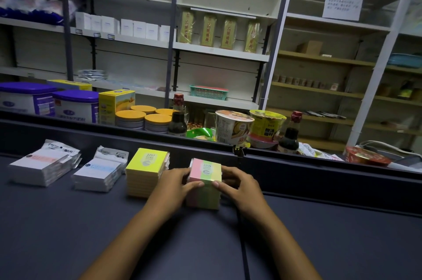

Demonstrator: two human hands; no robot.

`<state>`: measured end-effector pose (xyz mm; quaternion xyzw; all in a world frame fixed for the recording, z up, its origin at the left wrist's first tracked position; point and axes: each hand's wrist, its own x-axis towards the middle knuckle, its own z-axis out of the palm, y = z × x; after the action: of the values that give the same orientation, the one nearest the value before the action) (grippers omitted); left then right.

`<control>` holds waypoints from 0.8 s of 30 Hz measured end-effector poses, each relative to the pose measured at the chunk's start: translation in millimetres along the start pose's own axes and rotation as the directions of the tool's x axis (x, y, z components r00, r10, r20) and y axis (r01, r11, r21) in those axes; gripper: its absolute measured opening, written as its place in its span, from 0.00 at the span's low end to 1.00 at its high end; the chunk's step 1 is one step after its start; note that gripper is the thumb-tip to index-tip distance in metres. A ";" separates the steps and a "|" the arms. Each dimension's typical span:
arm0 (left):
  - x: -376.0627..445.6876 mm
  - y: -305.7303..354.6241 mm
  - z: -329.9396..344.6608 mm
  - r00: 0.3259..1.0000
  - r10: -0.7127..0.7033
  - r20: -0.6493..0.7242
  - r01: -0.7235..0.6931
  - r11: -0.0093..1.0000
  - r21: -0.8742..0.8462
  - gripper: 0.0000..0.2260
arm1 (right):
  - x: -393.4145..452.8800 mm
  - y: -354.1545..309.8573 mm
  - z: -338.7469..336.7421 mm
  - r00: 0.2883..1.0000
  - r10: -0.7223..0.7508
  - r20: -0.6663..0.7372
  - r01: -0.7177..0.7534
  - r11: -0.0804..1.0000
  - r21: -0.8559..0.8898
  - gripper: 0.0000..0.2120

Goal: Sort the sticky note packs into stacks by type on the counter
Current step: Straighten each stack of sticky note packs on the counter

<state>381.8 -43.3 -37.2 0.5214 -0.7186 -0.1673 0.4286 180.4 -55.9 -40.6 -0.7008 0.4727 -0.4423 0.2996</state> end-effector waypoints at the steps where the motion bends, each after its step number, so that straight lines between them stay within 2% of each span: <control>1: 0.9 -1.1 0.3 1.000 -0.011 0.004 0.011 1.000 0.002 0.17 | -0.7 -0.4 -0.6 1.000 0.004 0.010 -0.004 1.000 -0.010 0.25; 7: -0.5 -9.3 5.4 0.981 -0.156 0.116 0.144 0.984 0.105 0.21 | -5.9 3.4 3.9 0.985 0.097 0.139 -0.084 0.991 -0.100 0.43; 10: -2.5 -13.1 9.2 0.976 -0.180 0.121 0.160 0.974 0.159 0.21 | -6.7 0.9 7.6 0.983 0.093 0.157 -0.070 0.987 -0.148 0.48; 19: -1.5 -15.7 9.8 0.983 -0.155 0.102 0.139 0.979 0.147 0.20 | -6.4 3.9 12.0 0.990 0.056 0.129 -0.031 0.981 -0.190 0.51; 24: -0.8 -8.1 5.6 0.998 -0.061 0.029 0.059 0.996 0.071 0.23 | -4.6 6.0 12.1 0.996 0.024 0.081 -0.005 0.971 -0.238 0.47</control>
<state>382.4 -46.9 -46.4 0.5550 -0.7147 -0.1630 0.3933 188.3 -53.8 -52.4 -0.7460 0.5145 -0.3508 0.2361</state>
